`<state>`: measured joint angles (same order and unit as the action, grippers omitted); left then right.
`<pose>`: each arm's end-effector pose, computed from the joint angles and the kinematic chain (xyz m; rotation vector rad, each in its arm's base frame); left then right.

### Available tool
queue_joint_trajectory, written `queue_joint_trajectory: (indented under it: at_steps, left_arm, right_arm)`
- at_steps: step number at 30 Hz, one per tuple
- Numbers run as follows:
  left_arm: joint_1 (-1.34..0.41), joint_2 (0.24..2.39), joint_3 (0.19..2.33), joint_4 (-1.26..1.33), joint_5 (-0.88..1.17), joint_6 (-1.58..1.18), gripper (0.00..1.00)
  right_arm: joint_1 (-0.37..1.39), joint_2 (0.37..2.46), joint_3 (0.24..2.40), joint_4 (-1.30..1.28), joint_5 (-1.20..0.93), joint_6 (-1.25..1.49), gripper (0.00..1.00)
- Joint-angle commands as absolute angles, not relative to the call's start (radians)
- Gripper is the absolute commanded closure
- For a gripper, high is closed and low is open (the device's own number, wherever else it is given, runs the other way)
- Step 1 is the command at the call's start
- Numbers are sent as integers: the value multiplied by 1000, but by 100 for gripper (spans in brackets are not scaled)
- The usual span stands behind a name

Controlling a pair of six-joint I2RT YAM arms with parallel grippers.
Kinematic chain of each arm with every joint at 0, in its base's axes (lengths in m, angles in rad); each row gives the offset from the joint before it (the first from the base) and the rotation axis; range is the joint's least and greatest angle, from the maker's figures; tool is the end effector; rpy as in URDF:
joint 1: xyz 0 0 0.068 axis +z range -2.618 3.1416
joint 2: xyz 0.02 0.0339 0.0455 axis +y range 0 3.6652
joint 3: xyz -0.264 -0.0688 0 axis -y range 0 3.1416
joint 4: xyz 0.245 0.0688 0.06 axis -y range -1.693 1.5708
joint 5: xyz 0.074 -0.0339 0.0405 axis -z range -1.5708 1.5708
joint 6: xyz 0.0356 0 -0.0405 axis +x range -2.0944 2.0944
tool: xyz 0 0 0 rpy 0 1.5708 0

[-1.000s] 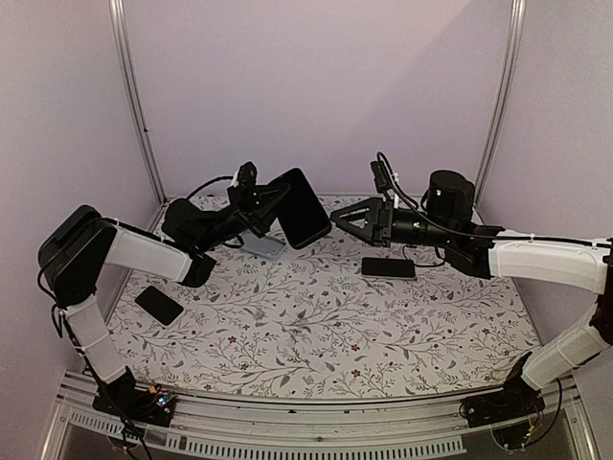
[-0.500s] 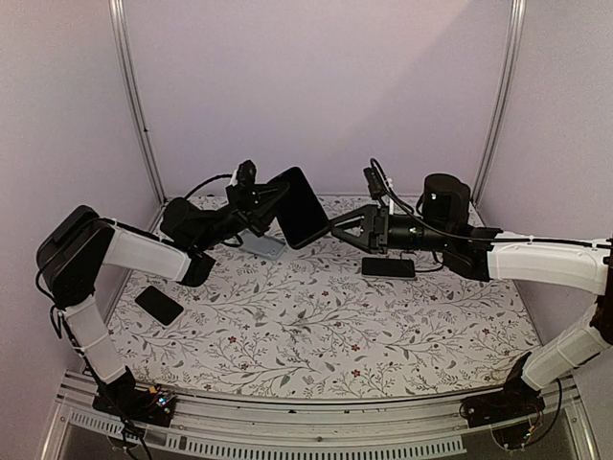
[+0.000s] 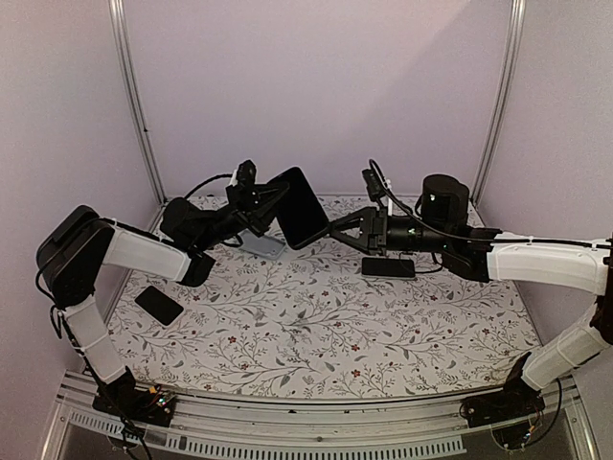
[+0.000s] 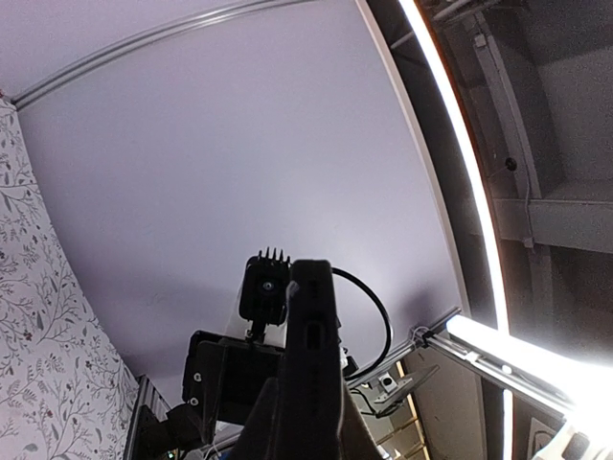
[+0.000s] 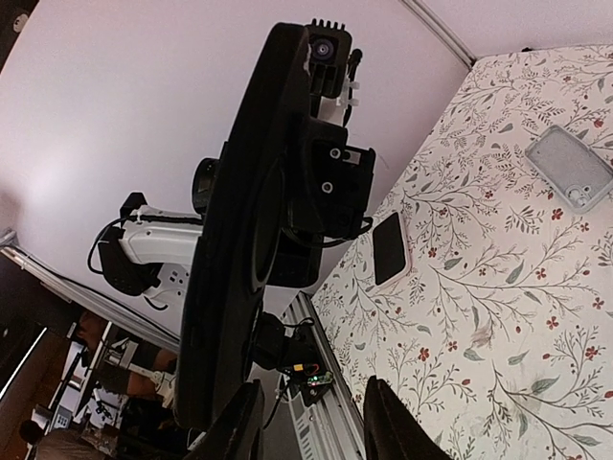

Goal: Take the phone out of the phone case
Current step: Remove the bottom right corner of the phone case from the phone.

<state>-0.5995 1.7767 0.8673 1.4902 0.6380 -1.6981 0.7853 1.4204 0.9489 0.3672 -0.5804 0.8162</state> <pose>0.2833 -0.2193 0.2717 -0.0003 1.4732 -2.2936 0.2190 0.2465 0.3059 -0.4806 1.9033 1.6199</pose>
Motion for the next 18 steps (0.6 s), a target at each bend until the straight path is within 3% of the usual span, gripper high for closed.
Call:
queue_joint_trajectory:
  at_steps: [1,8,18]
  left_arm:
    - [-590,1737,872,1593,628,-1695,100]
    - [-579,1732,859,1587,620,-1694,100]
    - [-572,1727,876,1557,621,-1690,100]
  right_arm:
    - [792,1424,960,404,-565,824,66]
    - [793,1366,929,422,-562,800,67]
    - [798,1334,925,447,-669,756,59]
